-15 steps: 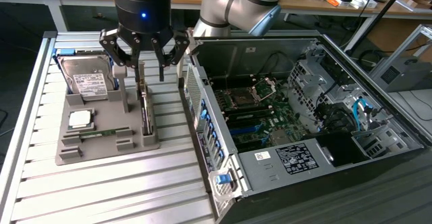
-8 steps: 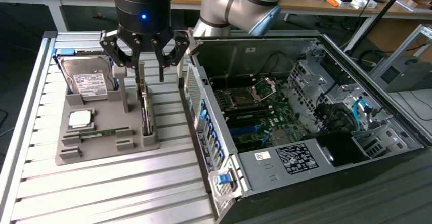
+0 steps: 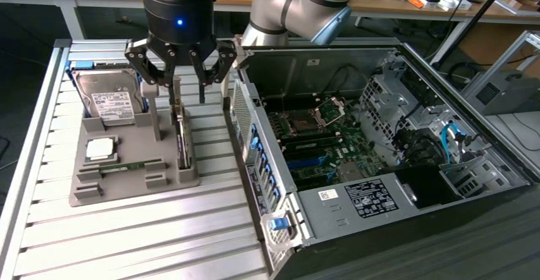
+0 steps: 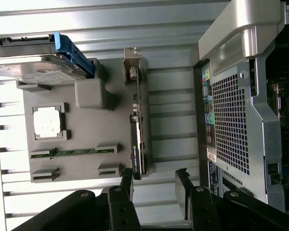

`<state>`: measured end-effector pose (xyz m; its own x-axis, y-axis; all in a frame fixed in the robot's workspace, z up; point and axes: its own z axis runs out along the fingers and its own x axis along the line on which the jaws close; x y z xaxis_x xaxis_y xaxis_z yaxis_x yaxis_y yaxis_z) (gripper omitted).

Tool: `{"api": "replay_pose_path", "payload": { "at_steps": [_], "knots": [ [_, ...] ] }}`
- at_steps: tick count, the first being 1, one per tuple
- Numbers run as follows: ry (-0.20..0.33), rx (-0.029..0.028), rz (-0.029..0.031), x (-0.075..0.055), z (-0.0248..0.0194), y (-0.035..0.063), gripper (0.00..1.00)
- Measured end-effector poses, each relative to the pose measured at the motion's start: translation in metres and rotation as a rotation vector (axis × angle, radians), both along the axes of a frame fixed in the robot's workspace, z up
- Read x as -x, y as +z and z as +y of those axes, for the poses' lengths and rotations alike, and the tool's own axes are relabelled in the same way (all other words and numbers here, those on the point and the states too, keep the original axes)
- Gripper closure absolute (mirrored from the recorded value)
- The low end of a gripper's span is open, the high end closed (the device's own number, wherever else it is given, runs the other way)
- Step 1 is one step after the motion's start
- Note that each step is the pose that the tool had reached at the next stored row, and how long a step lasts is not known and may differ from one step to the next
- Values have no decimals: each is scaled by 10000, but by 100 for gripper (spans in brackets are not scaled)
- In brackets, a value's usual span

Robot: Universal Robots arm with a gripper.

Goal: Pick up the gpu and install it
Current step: 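Pick up the gpu and move the gpu toward the slot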

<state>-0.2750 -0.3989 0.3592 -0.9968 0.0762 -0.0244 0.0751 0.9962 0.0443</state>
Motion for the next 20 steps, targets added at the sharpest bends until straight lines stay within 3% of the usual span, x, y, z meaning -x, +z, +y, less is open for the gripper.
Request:
{"api": "replay_pose_path", "payload": {
  "at_steps": [20],
  "knots": [
    [0, 0, 0, 0, 0, -47, 52]
  ]
}}
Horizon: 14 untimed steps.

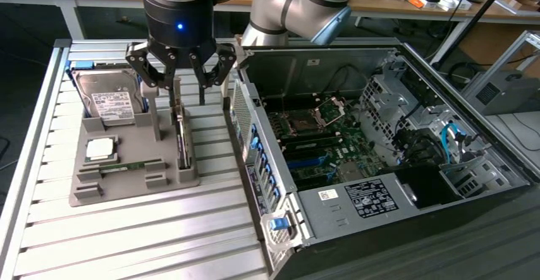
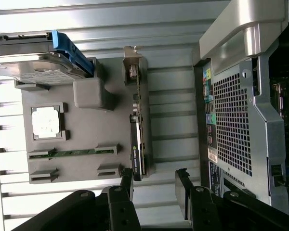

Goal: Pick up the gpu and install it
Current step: 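Pick up the gpu and move the gpu toward the slot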

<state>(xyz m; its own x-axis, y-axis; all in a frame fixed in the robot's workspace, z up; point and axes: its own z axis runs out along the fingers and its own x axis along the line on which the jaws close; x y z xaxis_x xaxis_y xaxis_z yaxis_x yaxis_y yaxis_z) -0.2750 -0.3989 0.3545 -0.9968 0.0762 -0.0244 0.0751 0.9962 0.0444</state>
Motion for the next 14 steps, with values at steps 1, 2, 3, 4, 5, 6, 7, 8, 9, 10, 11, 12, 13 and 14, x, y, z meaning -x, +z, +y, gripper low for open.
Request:
{"api": "replay_pose_path", "payload": {
  "at_steps": [1, 2, 3, 4, 5, 6, 7, 8, 9, 10, 11, 12, 13, 14],
  "knots": [
    [0, 0, 0, 0, 0, -2, 52],
    [0, 0, 0, 0, 0, -5, 52],
    [0, 0, 0, 0, 0, -9, 52],
    [0, 0, 0, 0, 0, -11, 52],
    [0, 0, 0, 0, 0, -13, 52],
    [0, 0, 0, 0, 0, -16, 52],
    [0, 0, -1, 0, 0, -19, 52],
    [0, 0, 0, 0, 0, -22, 52],
    [0, 0, 0, 0, 0, -23, 52],
    [0, 0, 0, 0, 0, -27, 52],
    [0, 0, 0, 0, 0, -30, 52],
    [0, 0, 0, 0, 0, -33, 52],
    [0, 0, 0, 0, 0, -38, 52],
    [0, 0, 1, 0, 0, -41, 52]
  ]
}}
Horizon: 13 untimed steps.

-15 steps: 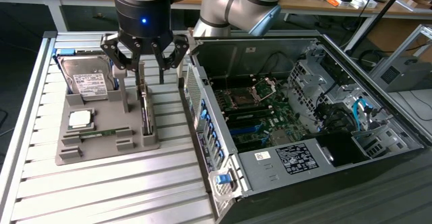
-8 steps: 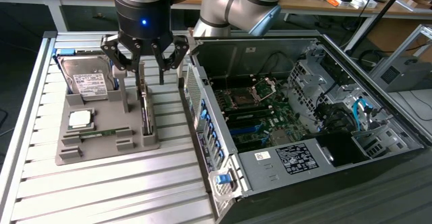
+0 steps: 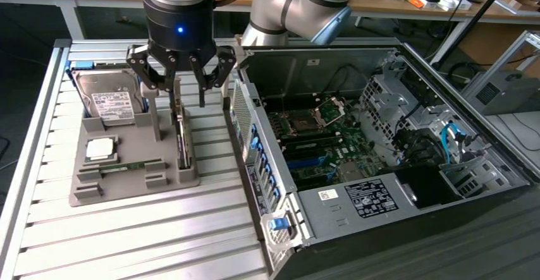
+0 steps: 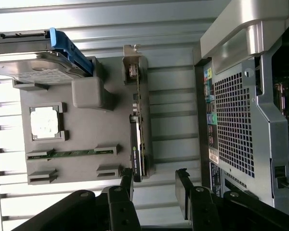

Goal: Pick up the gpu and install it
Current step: 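Pick up the gpu and move the gpu toward the slot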

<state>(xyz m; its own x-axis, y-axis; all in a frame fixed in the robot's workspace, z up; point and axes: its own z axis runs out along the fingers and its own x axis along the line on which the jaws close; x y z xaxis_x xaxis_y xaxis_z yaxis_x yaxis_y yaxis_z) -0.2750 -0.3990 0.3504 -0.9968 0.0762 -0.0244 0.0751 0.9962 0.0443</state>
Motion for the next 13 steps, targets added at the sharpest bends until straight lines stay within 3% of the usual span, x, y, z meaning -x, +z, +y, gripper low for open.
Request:
{"api": "replay_pose_path", "payload": {
  "at_steps": [13],
  "knots": [
    [0, 0, -1, 0, 0, -37, 52]
  ]
}}
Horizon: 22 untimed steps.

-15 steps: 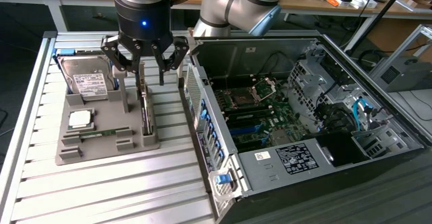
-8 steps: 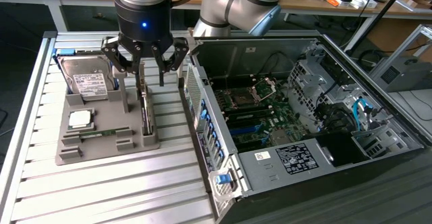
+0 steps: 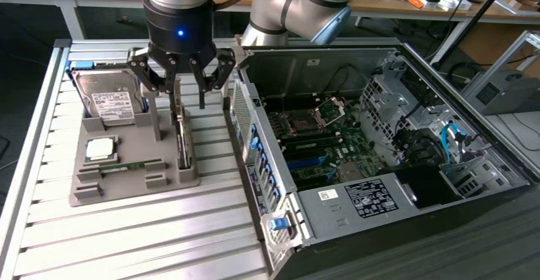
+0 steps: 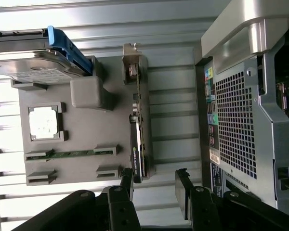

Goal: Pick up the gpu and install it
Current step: 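Pick up the gpu and move the gpu toward the slot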

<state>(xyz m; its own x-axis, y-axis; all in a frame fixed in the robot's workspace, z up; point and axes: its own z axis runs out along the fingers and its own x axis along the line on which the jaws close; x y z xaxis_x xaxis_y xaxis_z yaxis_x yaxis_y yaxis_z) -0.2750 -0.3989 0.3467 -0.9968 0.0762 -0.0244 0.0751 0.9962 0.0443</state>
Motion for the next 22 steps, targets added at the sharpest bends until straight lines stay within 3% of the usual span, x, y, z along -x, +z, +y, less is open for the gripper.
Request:
{"api": "replay_pose_path", "payload": {
  "at_steps": [22],
  "knots": [
    [0, 0, 0, 0, 0, -61, 52]
  ]
}}
